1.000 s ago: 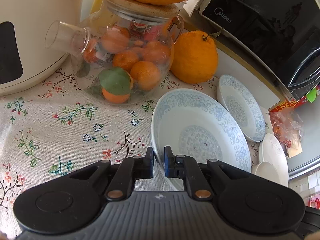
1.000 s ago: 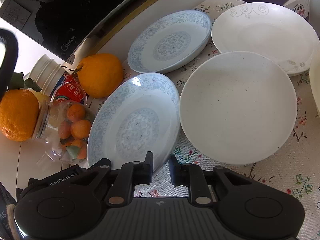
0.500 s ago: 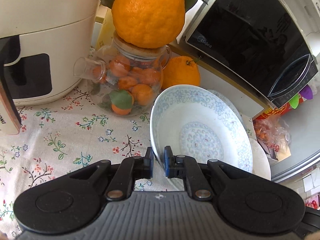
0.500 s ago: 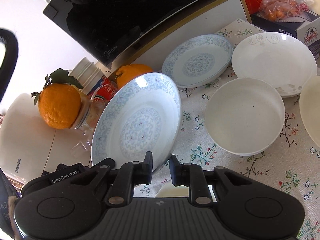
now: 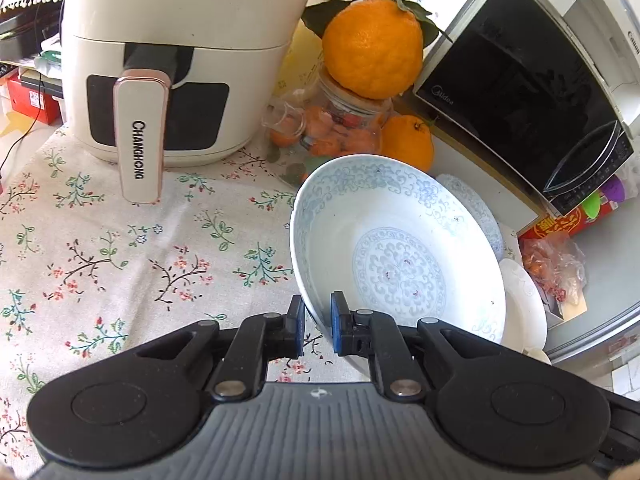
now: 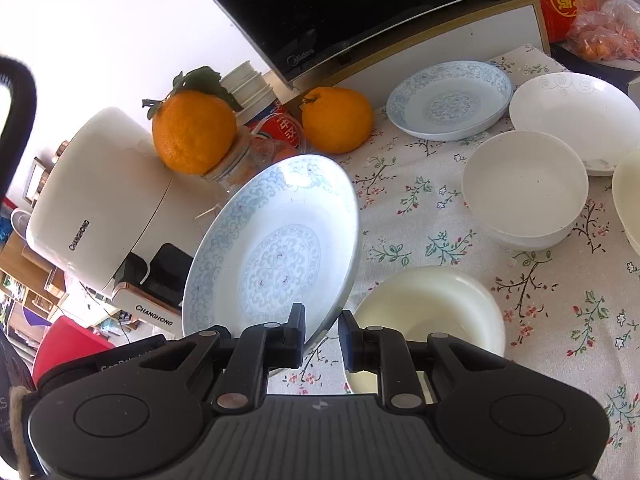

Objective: Organize plates and bowls
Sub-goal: 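Lift the plate with both grippers and carry it beside the cream bowl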

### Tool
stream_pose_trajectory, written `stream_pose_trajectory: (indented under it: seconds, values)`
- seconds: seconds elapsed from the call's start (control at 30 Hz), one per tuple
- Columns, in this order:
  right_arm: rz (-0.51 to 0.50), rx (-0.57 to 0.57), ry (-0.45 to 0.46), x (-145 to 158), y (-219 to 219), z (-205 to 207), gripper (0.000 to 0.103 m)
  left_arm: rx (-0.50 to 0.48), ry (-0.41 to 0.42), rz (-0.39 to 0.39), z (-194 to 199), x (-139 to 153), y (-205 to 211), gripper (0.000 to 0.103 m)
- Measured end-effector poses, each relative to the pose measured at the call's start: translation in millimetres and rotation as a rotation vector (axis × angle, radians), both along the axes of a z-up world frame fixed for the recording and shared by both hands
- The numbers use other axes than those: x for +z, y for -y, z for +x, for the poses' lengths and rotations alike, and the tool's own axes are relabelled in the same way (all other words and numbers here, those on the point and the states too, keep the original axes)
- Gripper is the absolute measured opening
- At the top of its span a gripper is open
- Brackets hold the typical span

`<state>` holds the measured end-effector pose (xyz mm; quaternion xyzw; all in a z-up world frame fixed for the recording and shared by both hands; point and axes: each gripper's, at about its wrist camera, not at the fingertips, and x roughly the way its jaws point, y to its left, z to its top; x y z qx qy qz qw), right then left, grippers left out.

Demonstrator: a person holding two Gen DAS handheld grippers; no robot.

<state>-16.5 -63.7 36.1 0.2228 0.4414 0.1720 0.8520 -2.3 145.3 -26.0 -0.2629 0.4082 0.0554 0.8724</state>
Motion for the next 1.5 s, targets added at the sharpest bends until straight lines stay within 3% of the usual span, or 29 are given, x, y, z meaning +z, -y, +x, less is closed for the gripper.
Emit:
stream_pose_trajectory:
  seconds: [0.2,0.43,0.73,1.0,1.2,1.5]
  values:
    - [-0.002,0.078,-0.017,-5,-17,-15,0.015,0.034,-0.007,0.014,-28,3,-16,0.011]
    - [-0.049,0.177,-0.095,-20,-43,-28,0.016,0.073,-0.104,0.009,-52,-19,-33,0.011]
    - [-0.120,0.264,-0.150,-38,-62,-43,0.018,0.085,-0.152,0.051,-72,-36,-34,0.011]
    - [-0.179,0.328,-0.199,-55,-54,-71,0.019,0.029,-0.188,0.144,-99,-55,-10,0.011]
    - [-0.190,0.343,-0.195,-61,-46,-77,0.018,-0.014,-0.203,0.276,-101,-60,12,0.016]
    - [-0.204,0.345,-0.194,-61,-49,-75,0.019,-0.028,-0.201,0.341,-98,-56,13,0.015]
